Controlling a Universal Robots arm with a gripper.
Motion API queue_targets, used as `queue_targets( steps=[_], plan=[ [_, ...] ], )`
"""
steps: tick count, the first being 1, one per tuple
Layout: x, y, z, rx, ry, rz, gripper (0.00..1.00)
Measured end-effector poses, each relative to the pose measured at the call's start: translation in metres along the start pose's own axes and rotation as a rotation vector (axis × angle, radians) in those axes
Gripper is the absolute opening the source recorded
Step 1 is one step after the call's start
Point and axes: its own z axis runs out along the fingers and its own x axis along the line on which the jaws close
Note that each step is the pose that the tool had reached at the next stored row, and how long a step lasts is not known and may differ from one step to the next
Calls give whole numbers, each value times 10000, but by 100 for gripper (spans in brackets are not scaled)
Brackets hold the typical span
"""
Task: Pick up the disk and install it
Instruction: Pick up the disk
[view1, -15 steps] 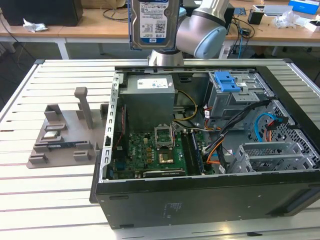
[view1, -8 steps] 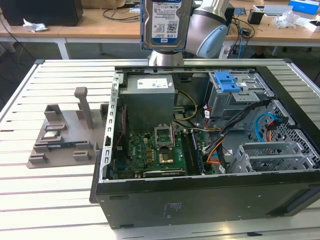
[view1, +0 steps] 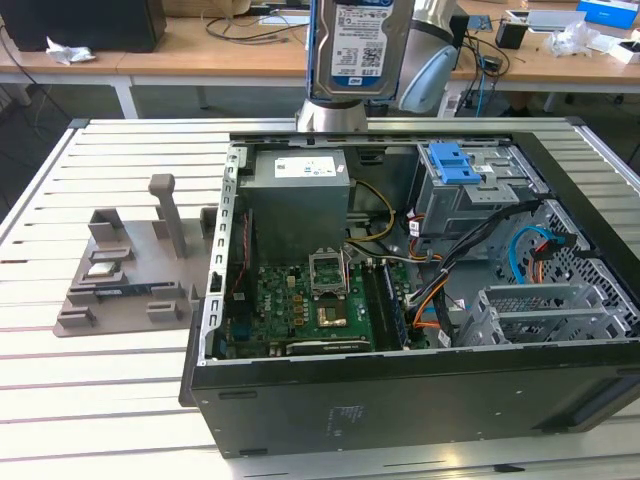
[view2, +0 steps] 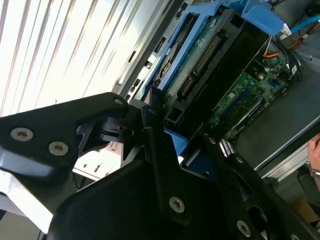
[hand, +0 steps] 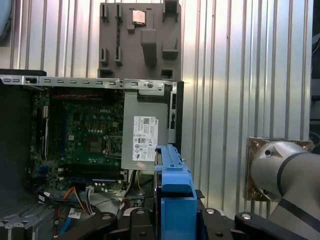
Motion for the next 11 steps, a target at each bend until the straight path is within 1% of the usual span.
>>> queue_targets(
  steps=[4, 5, 7, 9, 10, 11],
  plan=[
    [10, -218, -6, -20, -1, -8, 36],
    [12, -261, -7, -23, -2, -7, 36],
    [14, -320, -9, -28, -1, -9, 36],
    [25, -338, -9, -30, -1, -9, 36],
    [45, -339, -9, -31, -3, -8, 36],
    [105, -338, -8, -30, -13, -9, 36]
  ],
)
